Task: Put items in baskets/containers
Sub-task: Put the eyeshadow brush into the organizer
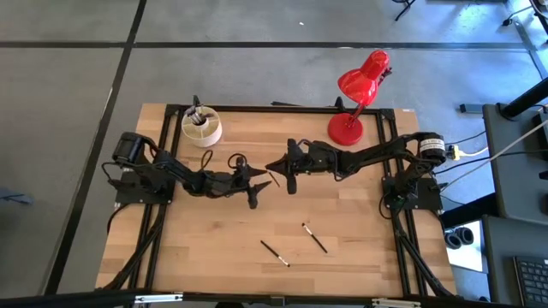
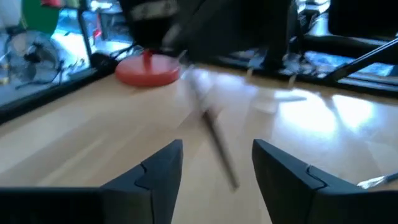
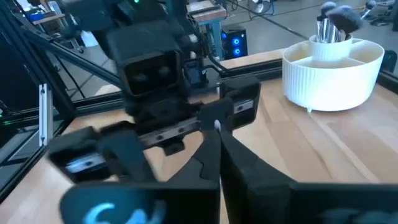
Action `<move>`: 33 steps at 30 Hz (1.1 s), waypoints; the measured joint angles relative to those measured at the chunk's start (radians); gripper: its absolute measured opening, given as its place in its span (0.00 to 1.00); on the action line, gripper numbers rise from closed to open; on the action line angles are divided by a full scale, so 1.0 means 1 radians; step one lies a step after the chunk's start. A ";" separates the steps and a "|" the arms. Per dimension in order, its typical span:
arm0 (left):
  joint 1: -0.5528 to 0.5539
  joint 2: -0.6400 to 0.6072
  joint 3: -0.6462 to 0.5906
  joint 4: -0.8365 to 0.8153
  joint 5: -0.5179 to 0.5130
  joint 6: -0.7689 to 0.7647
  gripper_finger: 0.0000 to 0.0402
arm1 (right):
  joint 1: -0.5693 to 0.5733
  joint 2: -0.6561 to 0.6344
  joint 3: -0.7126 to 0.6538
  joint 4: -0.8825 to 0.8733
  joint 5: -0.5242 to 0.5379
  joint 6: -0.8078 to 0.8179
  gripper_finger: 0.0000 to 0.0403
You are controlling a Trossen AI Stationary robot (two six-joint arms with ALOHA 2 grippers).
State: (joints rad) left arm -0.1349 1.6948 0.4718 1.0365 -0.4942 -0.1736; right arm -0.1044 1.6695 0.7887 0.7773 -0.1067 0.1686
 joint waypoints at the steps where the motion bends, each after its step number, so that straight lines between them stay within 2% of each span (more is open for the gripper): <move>1: -0.001 0.004 0.014 0.003 0.008 0.015 0.48 | 0.002 0.000 0.000 0.000 0.000 -0.004 0.00; 5: -0.004 0.006 0.044 0.001 0.007 0.046 0.48 | 0.008 0.000 0.000 0.000 -0.002 -0.020 0.00; 9: -0.002 0.006 0.048 0.000 -0.062 0.043 0.44 | 0.015 0.000 0.000 -0.001 -0.002 -0.024 0.00; 13: -0.002 0.006 0.048 0.000 -0.090 0.042 0.31 | 0.023 0.000 0.000 -0.001 -0.007 -0.033 0.00; 19: -0.002 0.006 0.048 -0.010 -0.065 0.077 0.05 | 0.025 -0.001 0.000 -0.023 -0.015 0.001 0.02; 22: -0.003 -0.022 0.047 -0.088 -0.104 0.092 0.04 | 0.025 -0.002 0.000 -0.069 -0.002 0.004 0.08; 25: -0.002 -0.106 0.047 -0.256 -0.219 0.095 0.06 | 0.025 -0.002 0.000 -0.112 0.080 0.004 0.15; 28: 0.026 -0.245 0.047 -0.454 -0.333 0.119 0.06 | 0.022 -0.002 0.000 -0.172 0.183 0.004 0.23; 30: 0.074 -0.365 0.048 -0.592 -0.342 0.127 0.05 | 0.015 -0.002 0.000 -0.225 0.236 -0.003 0.27; 33: 0.182 -0.541 0.048 -0.756 -0.284 0.082 0.04 | -0.002 -0.001 0.000 -0.308 0.272 -0.010 0.29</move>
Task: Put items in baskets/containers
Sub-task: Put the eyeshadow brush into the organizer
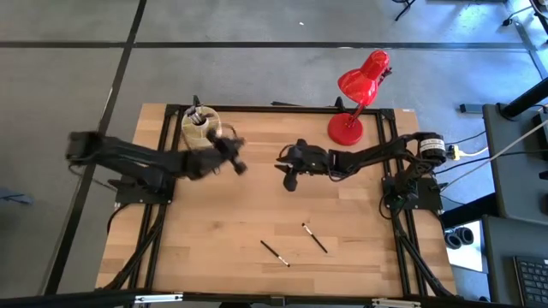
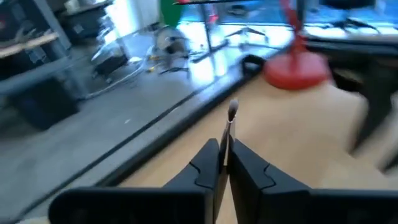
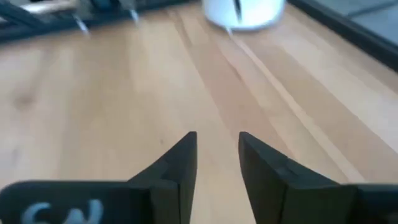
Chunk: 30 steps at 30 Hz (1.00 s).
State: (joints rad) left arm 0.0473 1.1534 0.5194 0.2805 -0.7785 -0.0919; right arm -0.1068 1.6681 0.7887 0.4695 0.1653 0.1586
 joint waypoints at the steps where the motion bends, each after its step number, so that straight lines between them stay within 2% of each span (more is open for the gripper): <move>1: 0.043 -0.058 0.000 -0.043 0.017 -0.009 0.04 | -0.007 0.000 0.000 -0.014 0.000 0.003 0.29; 6: 0.239 -0.282 0.000 -0.188 0.026 -0.026 0.05 | -0.029 0.000 0.000 -0.027 0.000 0.020 0.29; 11: 0.371 -0.394 0.001 -0.395 0.037 -0.052 0.05 | -0.029 0.000 0.000 -0.030 0.000 0.017 0.28; 22: 0.494 -0.413 0.000 -0.566 0.027 -0.127 0.05 | -0.029 0.000 0.000 -0.034 0.000 0.018 0.28; 30: 0.565 -0.390 0.000 -0.607 0.123 -0.185 0.11 | -0.029 0.000 0.000 -0.039 -0.015 0.037 0.28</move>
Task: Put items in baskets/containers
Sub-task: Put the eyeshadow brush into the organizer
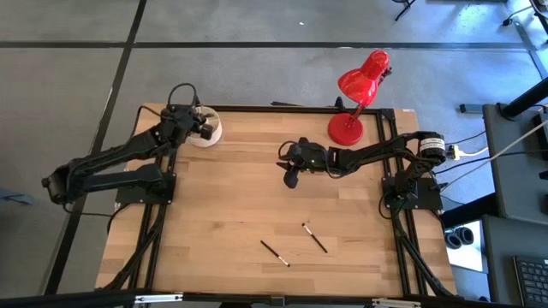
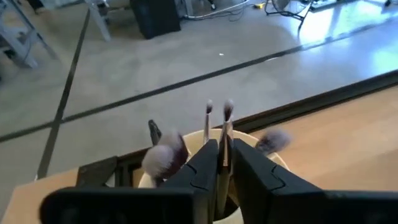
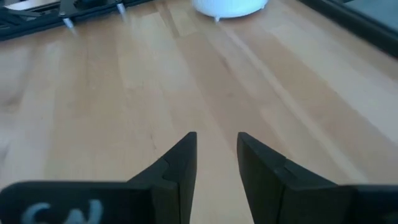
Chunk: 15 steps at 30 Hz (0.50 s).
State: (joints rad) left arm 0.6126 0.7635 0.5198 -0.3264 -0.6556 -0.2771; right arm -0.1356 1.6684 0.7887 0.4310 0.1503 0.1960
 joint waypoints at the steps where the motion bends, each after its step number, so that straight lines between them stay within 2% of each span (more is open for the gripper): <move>1: 0.005 0.002 0.000 0.000 0.000 -0.005 0.12 | -0.003 0.000 0.000 -0.002 -0.016 0.006 0.28; 6: 0.021 0.005 0.000 0.001 0.021 -0.010 0.21 | -0.018 0.000 0.000 -0.066 -0.102 0.033 0.28; 11: 0.021 0.005 0.000 0.001 0.034 0.000 0.29 | -0.019 -0.002 0.000 -0.209 -0.286 0.134 0.28; 15: 0.021 0.005 0.000 0.009 -0.020 -0.037 0.35 | 0.007 -0.002 0.000 -0.273 -0.262 0.156 0.28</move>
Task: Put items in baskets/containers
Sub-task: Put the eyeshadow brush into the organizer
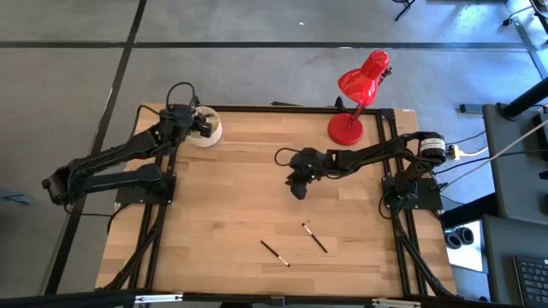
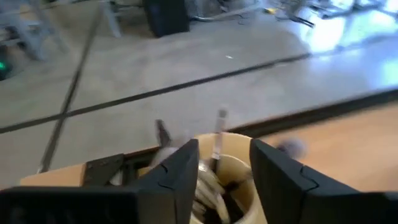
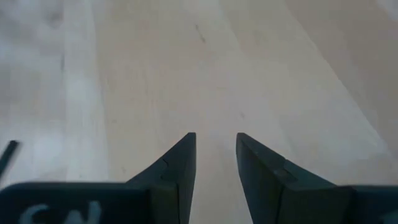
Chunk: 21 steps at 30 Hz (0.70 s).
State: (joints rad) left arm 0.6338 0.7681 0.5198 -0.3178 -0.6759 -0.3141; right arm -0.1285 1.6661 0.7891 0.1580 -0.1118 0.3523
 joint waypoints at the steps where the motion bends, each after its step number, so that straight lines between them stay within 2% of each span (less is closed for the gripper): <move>1: 0.001 0.000 0.000 0.000 -0.023 -0.012 0.36 | 0.004 0.000 0.000 -0.005 0.015 0.000 0.28; 3: 0.004 0.000 0.000 0.000 -0.032 -0.018 0.40 | 0.004 -0.001 0.000 -0.016 0.029 0.008 0.28; 6: 0.004 -0.001 0.000 -0.001 0.026 0.031 0.44 | 0.009 -0.014 0.000 -0.053 0.023 0.034 0.28; 10: -0.018 -0.014 0.000 0.003 0.141 0.090 0.47 | 0.046 -0.058 0.001 -0.130 -0.079 0.090 0.28; 15: -0.079 -0.041 -0.001 0.105 0.318 0.101 0.47 | 0.166 -0.106 0.003 -0.265 -0.095 0.194 0.28; 18: -0.146 -0.040 -0.001 0.205 0.452 0.114 0.46 | 0.260 -0.110 0.040 -0.358 -0.068 0.261 0.28; 21: -0.237 -0.014 -0.006 0.299 0.496 0.115 0.44 | 0.347 -0.101 0.096 -0.429 0.013 0.314 0.28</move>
State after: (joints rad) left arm 0.3965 0.7538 0.5140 -0.0192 -0.1802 -0.1995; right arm 0.2189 1.5654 0.8851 -0.2711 -0.0988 0.6658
